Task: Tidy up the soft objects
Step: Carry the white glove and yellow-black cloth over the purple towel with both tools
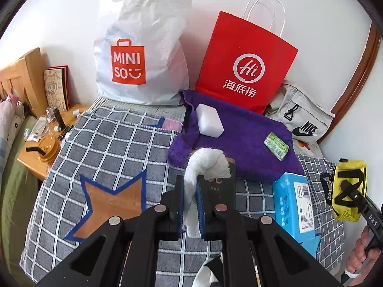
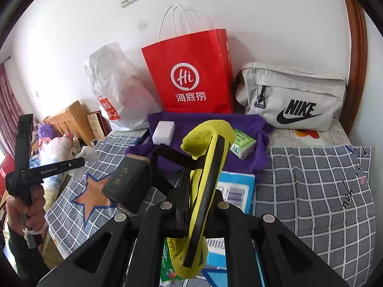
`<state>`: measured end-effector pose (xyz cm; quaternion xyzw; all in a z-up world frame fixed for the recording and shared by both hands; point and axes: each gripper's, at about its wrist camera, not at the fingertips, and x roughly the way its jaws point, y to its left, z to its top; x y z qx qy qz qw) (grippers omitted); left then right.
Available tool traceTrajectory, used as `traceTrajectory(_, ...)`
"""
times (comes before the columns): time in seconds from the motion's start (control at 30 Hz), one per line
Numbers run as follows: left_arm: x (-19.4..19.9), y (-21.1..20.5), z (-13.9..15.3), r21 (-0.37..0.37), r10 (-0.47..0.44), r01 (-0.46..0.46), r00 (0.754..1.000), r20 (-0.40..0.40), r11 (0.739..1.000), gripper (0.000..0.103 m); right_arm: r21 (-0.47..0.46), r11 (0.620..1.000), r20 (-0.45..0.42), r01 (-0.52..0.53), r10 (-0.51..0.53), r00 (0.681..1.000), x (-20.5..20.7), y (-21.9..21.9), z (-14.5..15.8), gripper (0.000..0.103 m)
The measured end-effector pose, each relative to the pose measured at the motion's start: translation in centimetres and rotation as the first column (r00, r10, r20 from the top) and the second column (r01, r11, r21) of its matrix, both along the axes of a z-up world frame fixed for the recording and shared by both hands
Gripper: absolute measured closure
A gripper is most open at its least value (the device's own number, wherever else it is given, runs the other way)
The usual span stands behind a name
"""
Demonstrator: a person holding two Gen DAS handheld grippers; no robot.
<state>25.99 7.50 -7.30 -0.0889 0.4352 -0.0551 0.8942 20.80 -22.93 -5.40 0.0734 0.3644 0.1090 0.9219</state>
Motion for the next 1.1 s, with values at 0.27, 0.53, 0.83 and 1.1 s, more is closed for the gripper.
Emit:
traceTrajectory(0.27, 2.8, -0.8, -0.5, 0.005, -0.011, 0.011, 1.0, -0.012, 1.0, 0.093, 0.025, 1.0, -0.01, 0.011, -0.011, 1.0, 3.5, -0.6, -0.8, 0.095)
traceTrajectory(0.53, 6.1, -2.0, -1.5, 0.005, -0.028, 0.028, 0.999, -0.034, 1.0, 0.093, 0.04, 0.999, -0.034, 0.031, -0.03, 0.999, 7.4, -1.5, -2.1, 0.096)
traceTrajectory(0.83, 9.5, -3.3, -2.7, 0.024, -0.046, 0.047, 0.998, -0.053, 0.999, 0.093, 0.051, 0.999, -0.074, 0.016, -0.012, 0.997, 12.8, -1.4, -4.1, 0.096)
traceTrajectory(1.1, 12.3, -4.2, -4.2, 0.027, -0.068, 0.07, 0.994, -0.081, 0.997, 0.093, 0.078, 0.997, -0.137, -0.025, 0.035, 0.99, 16.5, -0.5, -6.8, 0.096)
